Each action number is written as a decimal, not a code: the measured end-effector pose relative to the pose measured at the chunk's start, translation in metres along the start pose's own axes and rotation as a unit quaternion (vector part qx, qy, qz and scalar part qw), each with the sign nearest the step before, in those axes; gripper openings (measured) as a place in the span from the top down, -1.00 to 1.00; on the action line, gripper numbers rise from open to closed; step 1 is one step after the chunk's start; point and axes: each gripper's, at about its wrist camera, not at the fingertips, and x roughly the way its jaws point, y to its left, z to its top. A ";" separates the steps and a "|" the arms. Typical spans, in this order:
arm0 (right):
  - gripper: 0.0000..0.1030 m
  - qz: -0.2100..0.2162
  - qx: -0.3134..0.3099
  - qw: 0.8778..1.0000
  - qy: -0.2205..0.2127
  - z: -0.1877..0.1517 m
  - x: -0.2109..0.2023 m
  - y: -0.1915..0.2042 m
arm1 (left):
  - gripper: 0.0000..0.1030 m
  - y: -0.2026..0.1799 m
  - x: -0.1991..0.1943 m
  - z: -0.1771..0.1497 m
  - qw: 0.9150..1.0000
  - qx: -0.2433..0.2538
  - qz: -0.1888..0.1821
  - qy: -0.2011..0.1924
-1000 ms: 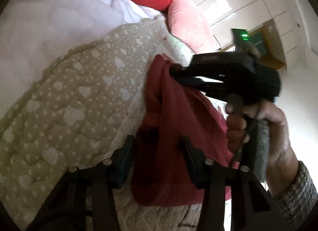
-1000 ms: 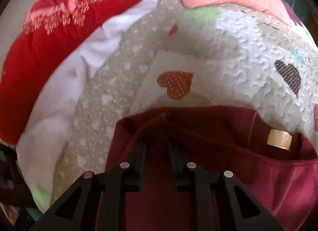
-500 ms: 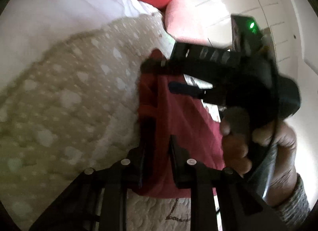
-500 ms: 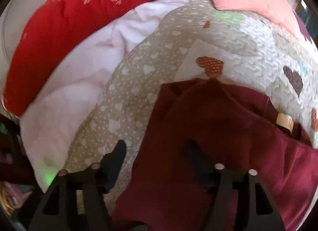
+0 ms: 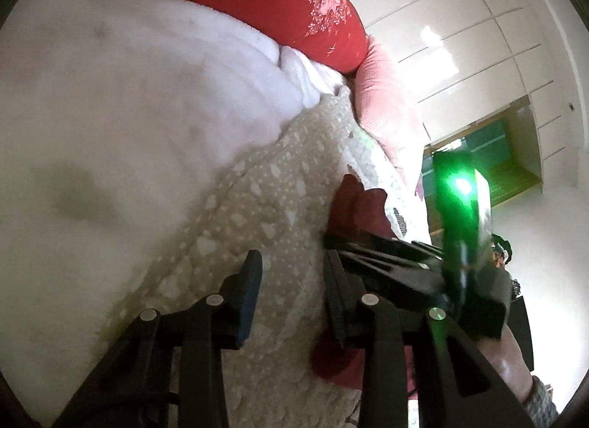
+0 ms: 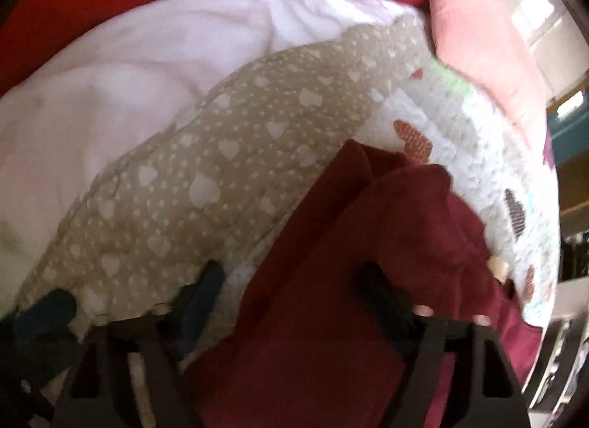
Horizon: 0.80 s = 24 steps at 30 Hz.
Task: Fold small clothes
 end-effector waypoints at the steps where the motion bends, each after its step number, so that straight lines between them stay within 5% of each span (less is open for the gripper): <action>1: 0.50 -0.002 -0.006 1.000 -0.007 -0.004 -0.004 -0.001 | 0.34 -0.003 0.001 0.000 1.000 0.002 0.002 -0.003; 3: 0.67 0.001 -0.002 1.000 -0.023 -0.013 -0.016 -0.011 | 0.32 -0.002 0.000 -0.002 1.000 0.004 0.007 -0.006; 10: 0.71 0.019 0.115 0.987 -0.107 -0.046 -0.076 -0.089 | 0.27 -0.012 0.012 -0.006 1.000 0.014 0.021 -0.013; 17: 0.71 0.008 0.237 0.964 -0.121 -0.140 -0.098 -0.205 | 0.22 -0.039 0.028 -0.029 0.998 0.058 0.004 0.013; 24: 0.72 0.027 0.315 0.941 -0.124 -0.223 -0.077 -0.272 | 0.22 -0.074 0.017 -0.088 0.991 0.112 0.018 0.071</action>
